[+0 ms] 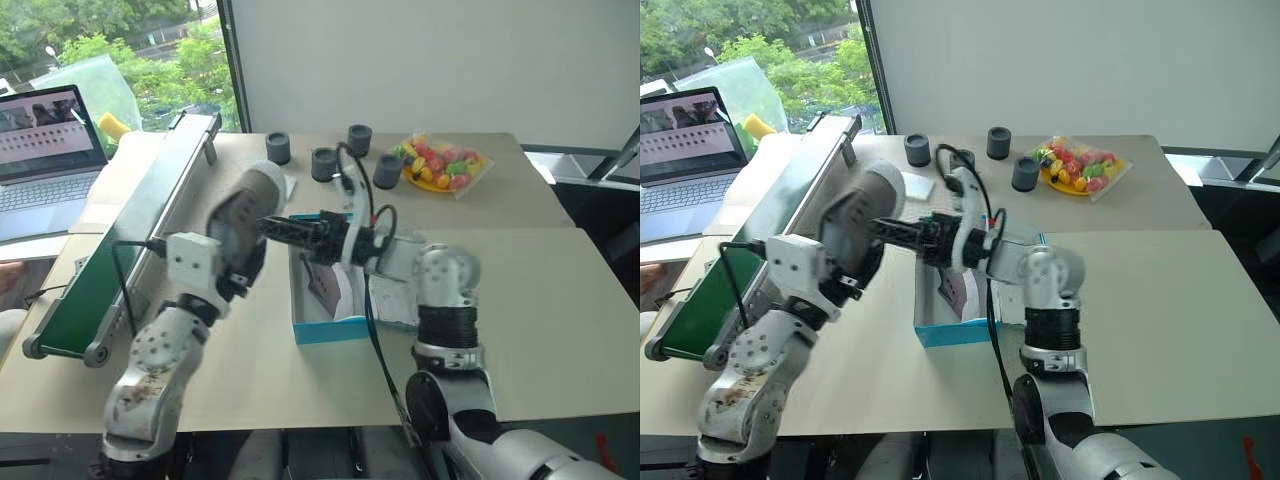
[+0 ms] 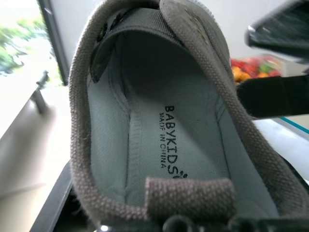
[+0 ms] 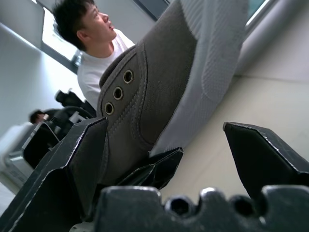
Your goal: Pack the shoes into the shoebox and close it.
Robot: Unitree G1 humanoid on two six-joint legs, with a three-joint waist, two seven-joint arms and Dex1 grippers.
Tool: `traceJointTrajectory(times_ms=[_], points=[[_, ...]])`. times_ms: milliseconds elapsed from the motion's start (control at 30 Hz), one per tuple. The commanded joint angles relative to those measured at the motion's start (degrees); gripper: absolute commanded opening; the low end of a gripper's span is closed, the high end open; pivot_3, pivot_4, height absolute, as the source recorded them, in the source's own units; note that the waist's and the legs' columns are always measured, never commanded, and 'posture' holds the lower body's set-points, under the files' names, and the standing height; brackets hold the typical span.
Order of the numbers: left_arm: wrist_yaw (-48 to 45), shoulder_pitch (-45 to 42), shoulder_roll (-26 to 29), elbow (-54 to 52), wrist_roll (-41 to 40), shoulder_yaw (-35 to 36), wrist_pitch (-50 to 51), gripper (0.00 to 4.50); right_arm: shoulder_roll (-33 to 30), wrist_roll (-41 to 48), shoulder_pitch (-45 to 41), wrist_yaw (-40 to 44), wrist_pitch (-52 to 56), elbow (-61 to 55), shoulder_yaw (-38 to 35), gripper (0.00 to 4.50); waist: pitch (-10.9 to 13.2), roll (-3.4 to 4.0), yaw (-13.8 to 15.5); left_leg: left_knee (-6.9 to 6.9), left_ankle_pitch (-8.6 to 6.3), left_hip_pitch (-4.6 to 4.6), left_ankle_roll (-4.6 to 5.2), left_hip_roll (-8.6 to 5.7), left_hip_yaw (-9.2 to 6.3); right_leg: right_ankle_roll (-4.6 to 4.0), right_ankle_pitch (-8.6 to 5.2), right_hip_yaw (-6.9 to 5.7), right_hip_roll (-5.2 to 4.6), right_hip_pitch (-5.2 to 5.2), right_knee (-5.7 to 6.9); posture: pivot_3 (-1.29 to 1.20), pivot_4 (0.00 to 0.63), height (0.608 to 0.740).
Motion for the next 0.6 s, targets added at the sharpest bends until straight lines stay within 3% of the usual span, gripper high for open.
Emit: traceJointTrajectory(times_ms=[33,333,600], points=[[-1.1,-0.6,-0.1,-3.3,-0.8,-1.2,0.4,2.92,3.8,4.6,-4.3,-3.8,3.1,0.0,-2.8,4.5,0.0,0.03,-0.5,0.04,0.0,-0.01,0.0,0.0,0.12,0.0,0.0,0.0,0.0,0.0,0.0,0.0,0.15,0.74],[-2.0,-3.6,-0.3,-2.3,-0.5,-2.8,1.3,2.92,6.5,10.5,-6.4,-13.0,1.3,1.4,-6.2,4.5,0.0,0.04,-0.6,0.29,0.0,-0.04,0.01,-0.03,0.36,0.06,-0.02,-0.03,0.11,0.15,-0.01,0.0,0.15,0.74],[-2.1,-5.5,-0.4,-1.8,-0.4,-2.3,2.0,2.91,7.0,15.9,-5.2,-18.5,-0.6,0.9,-5.3,2.0,0.0,0.04,-0.6,0.31,-0.01,-0.05,0.02,-0.02,0.36,0.06,-0.03,-0.03,0.11,0.15,-0.01,0.0,0.15,0.74]])
